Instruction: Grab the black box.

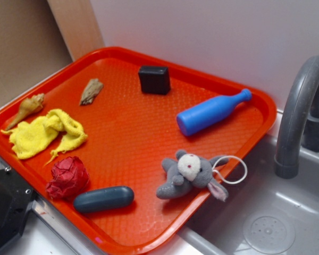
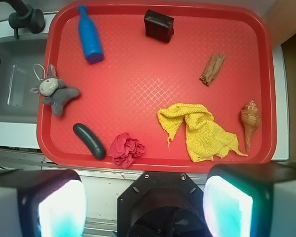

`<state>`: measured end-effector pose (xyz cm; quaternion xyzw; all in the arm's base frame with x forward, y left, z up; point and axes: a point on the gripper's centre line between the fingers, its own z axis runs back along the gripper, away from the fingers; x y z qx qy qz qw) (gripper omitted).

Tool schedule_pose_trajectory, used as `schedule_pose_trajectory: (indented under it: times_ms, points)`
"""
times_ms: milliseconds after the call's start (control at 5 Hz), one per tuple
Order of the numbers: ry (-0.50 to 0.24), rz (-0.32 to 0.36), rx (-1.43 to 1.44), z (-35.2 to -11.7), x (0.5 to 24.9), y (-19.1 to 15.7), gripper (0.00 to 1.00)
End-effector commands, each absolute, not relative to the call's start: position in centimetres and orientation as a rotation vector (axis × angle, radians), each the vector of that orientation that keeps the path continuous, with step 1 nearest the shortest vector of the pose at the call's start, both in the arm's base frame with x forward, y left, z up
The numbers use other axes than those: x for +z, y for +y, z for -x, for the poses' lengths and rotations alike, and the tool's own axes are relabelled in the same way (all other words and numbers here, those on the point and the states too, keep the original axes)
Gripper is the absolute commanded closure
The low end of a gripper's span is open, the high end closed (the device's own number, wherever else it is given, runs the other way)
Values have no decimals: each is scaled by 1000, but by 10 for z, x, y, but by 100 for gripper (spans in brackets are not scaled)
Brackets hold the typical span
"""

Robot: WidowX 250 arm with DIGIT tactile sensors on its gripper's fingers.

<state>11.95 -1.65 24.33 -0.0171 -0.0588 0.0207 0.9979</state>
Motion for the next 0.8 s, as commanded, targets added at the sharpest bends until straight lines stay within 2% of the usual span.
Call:
schedule_pose_trajectory:
  times_ms: [0,200,400,600]
  points:
    - [-118,34,42,-119,243,-17,0]
    - [-173,40,-116,-163,230,3,0]
    - [-249,-6,-223,-210,208,11,0]
    - [-252,-48,-299,-242,194,17,0]
